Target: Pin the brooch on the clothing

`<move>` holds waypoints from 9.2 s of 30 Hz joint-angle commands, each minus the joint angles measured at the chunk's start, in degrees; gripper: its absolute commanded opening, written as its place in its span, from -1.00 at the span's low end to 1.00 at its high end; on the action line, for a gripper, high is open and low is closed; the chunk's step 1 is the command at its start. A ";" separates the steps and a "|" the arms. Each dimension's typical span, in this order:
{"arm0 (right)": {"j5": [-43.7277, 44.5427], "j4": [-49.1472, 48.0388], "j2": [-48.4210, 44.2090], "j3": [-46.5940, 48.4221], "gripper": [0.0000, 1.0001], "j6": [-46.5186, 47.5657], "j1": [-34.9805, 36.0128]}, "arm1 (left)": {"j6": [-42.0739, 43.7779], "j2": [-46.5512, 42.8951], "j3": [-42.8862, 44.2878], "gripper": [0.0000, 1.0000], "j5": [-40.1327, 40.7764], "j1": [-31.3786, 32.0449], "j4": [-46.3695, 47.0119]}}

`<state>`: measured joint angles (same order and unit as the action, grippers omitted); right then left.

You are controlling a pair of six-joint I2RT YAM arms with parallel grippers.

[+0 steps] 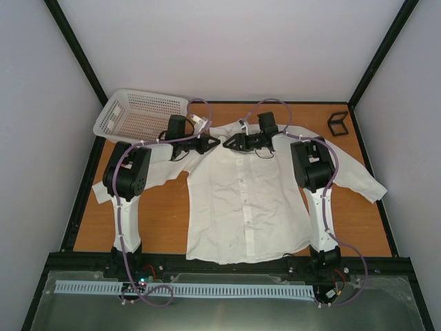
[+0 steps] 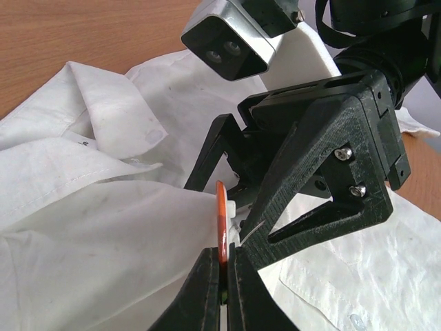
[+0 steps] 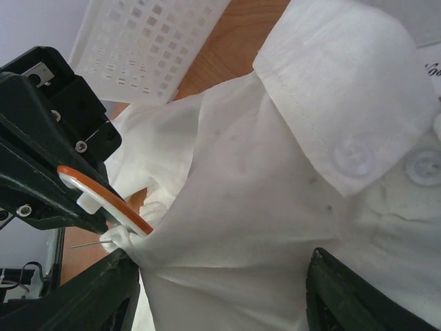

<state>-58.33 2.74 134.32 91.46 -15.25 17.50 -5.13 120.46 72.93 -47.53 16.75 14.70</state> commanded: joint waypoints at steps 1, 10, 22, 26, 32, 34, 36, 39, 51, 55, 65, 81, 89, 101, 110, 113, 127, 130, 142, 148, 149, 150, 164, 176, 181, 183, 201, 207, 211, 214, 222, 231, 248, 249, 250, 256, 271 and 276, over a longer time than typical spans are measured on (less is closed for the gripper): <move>-0.98 -1.92 0.87 1.38 0.31 -0.29 0.08 | -0.10 -1.61 1.09 -0.99 -2.75 -0.32 2.09; -1.09 -2.06 0.72 1.56 0.43 -0.44 0.08 | -0.05 -1.24 1.24 -0.99 -3.27 -0.32 2.00; -1.12 0.15 3.05 5.12 0.44 -0.87 0.07 | 0.59 -1.17 0.96 -0.99 -4.26 -0.32 2.04; -1.66 0.48 3.87 5.68 0.38 -0.75 0.04 | 0.64 -1.52 0.55 -0.99 -4.59 -0.32 2.57; -2.33 1.52 4.63 6.91 0.33 -0.06 0.14 | 1.28 -1.34 0.69 -0.99 -6.08 -0.32 2.91; -2.95 2.37 4.99 7.46 0.33 0.72 0.19 | 2.01 -1.36 0.71 -0.99 -6.35 -0.23 2.59; -2.81 3.89 5.22 8.15 0.32 1.95 0.26 | 3.15 -1.44 0.66 -0.99 -6.35 -0.16 2.24; -2.75 5.66 5.66 9.18 0.31 2.95 0.25 | 5.49 -1.83 0.50 -0.99 -6.58 0.09 1.56; -4.02 10.20 6.04 11.72 0.31 7.01 0.21 | 7.71 -0.86 1.82 -0.99 -9.01 0.71 -0.40; -4.76 13.01 7.08 13.63 0.32 9.08 0.35 | 9.31 -0.55 2.62 -0.99 -9.62 0.75 -2.17; -4.06 16.40 8.44 16.28 0.39 10.66 0.32 | 10.01 -0.15 3.45 -0.99 -11.88 0.80 -3.06; -4.97 2.76 0.09 1.43 0.58 4.22 -0.71 | 6.18 1.66 3.87 -0.99 -7.98 -1.29 -2.83; -5.95 -1.21 0.11 0.54 0.58 1.18 -1.52 | 6.44 1.69 3.75 -0.99 -8.67 -1.28 -3.07; -6.66 -0.04 2.07 2.91 0.65 1.43 -1.52 | 6.53 1.42 3.56 -0.99 -9.93 -1.28 -2.94; -6.75 1.37 3.56 5.31 0.68 1.61 -0.74 | 6.12 1.55 3.92 -0.99 -11.23 -1.28 -2.75; -6.64 1.28 3.92 5.60 0.68 1.13 -0.68 | 6.01 1.43 3.85 -0.99 -11.36 -1.28 -2.76; -5.02 -0.89 3.67 3.69 0.67 -0.31 -0.40 | 4.34 1.53 4.04 -0.99 -11.86 -1.28 -1.87; -4.78 -1.28 3.75 3.14 0.67 -0.31 -0.36 | 4.05 1.50 4.01 -0.99 -12.14 -1.26 -1.64; -4.04 -1.97 4.28 3.47 0.67 -1.22 0.25 | 3.71 0.85 4.01 -0.99 -12.61 -1.28 -1.16; -2.77 -1.56 4.73 3.66 0.65 -1.57 0.42 | 3.73 0.49 3.81 -0.99 -12.50 -1.28 -0.91; -2.44 -1.71 4.74 3.52 0.65 -1.71 0.51 | 3.72 0.37 3.80 -0.99 -12.52 -1.28 -0.83; -2.33 -2.06 4.77 3.55 0.65 -2.04 0.60 | 3.64 0.29 3.82 -0.99 -12.50 -1.28 -0.75; 2.12 -2.70 5.72 4.51 0.63 -6.55 0.96 | 5.01 -0.60 3.19 -0.99 -12.33 -0.81 -0.55; 2.34 -14.41 3.43 -2.24 0.67 -14.95 -0.63 | 6.24 -1.50 2.09 -0.99 -10.21 -0.83 -0.73; -0.01 -13.41 0.62 -5.69 0.92 -8.48 -0.90 | 6.31 -1.17 2.12 -0.99 -7.12 -0.85 -1.03; -0.87 -13.08 -0.64 -7.50 0.99 -6.22 -1.01 | 6.35 -1.04 2.10 -0.99 -6.09 -0.97 -1.24; 6.88 -9.48 -6.74 -14.57 1.00 -4.88 -4.21 | 11.56 -2.96 0.74 -0.98 6.02 -0.51 -3.71; 21.12 5.26 -7.20 -9.84 0.99 -0.66 -6.51 | 17.46 -7.82 -4.72 -0.79 23.51 4.26 -1.43; 28.93 11.92 -6.96 -5.83 0.97 2.50 -6.51 | 15.95 -9.56 -6.85 -0.60 27.23 6.20 -0.82; 34.79 17.76 -5.55 -1.35 0.97 4.86 -6.54 | 16.42 -10.14 -7.32 -0.34 26.93 8.28 -2.23; 37.32 22.47 -8.49 1.60 0.97 7.65 -6.60 | 1.24 -11.15 -3.67 0.09 21.49 5.49 -6.71; 47.17 26.59 -8.63 4.02 0.81 7.93 -6.84 | -6.12 5.57 15.40 -0.33 20.21 2.32 -21.42; 50.96 29.12 -3.81 8.17 0.58 9.77 -8.68 | -12.06 21.66 33.65 -0.60 35.79 -4.60 -40.27; 50.87 29.51 -3.34 8.81 0.58 10.12 -8.70 | -11.69 21.81 34.03 -0.60 35.91 -4.81 -40.39; 50.90 29.75 -2.90 9.49 0.58 10.51 -8.71 | -11.45 21.83 34.37 -0.60 36.52 -4.88 -40.64; 49.78 33.88 -2.33 14.89 0.62 11.68 -8.46 | -9.09 17.25 33.90 -0.47 30.02 -4.23 -39.11; 44.10 29.42 -41.67 -18.65 1.00 8.75 -4.16 | -9.84 -19.91 5.56 0.29 13.32 4.23 -19.77; 44.83 30.09 -66.80 -37.17 1.00 6.02 -4.32 | -12.19 -36.84 -10.88 0.34 9.84 4.38 -14.17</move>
<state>-13.19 32.23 81.34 64.01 -6.37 13.65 -15.20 92.23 71.42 -33.67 22.15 -5.61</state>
